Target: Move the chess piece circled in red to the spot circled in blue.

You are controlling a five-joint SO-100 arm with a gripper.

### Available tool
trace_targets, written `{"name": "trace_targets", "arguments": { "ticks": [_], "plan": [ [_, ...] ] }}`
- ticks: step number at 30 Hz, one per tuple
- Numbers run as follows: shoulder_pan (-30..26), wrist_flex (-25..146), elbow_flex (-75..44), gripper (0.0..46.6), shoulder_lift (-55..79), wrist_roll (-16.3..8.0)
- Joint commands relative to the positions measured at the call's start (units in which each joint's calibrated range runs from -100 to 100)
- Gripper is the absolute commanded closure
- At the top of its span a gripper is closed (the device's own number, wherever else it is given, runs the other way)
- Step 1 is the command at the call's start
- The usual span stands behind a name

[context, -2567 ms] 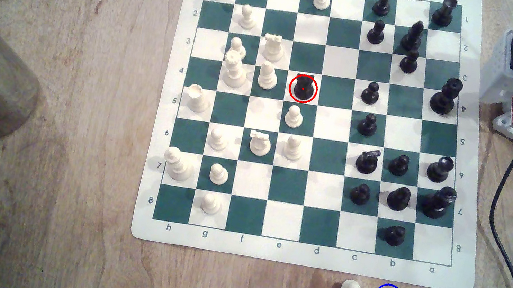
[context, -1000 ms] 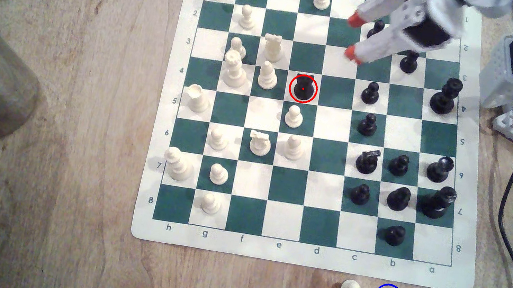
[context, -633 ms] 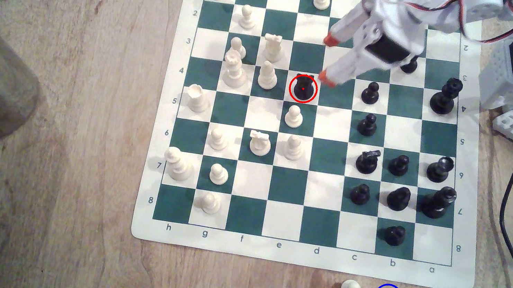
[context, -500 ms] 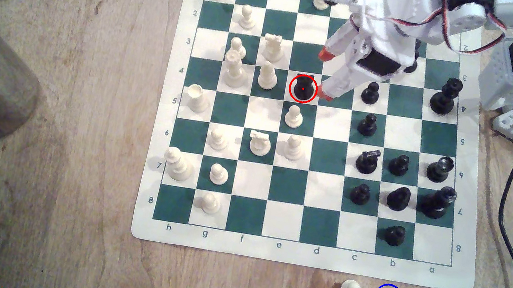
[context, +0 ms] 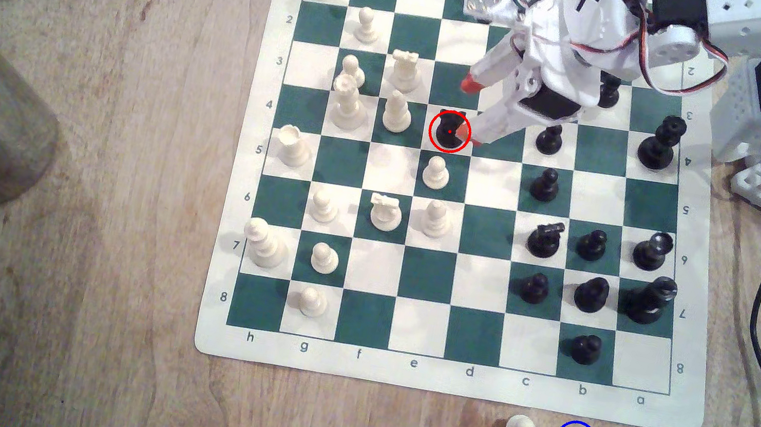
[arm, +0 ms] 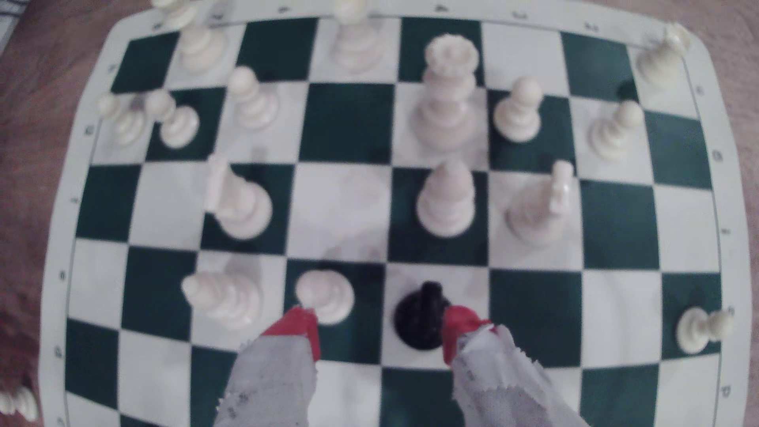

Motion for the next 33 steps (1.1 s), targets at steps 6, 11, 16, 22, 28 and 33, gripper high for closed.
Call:
{"name": "trace_targets", "arguments": {
  "ticks": [6, 11, 16, 22, 28, 33],
  "plan": [
    [2.2, -5.2, -1.4, 29.8, 7.4, 0.6],
    [2.7, -5.3, -2.9, 29.8, 10.1, 0.6],
    [2.7, -5.8, -4.8, 30.4, 12.5, 0.3],
    [2.2, -6.9, -7.6, 30.4, 15.0, -0.2],
    [1.5, -6.9, -8.3, 32.1, 15.8, -0.3],
    [1.1, -6.9, -8.3, 32.1, 15.7, -0.5]
  ]
}}
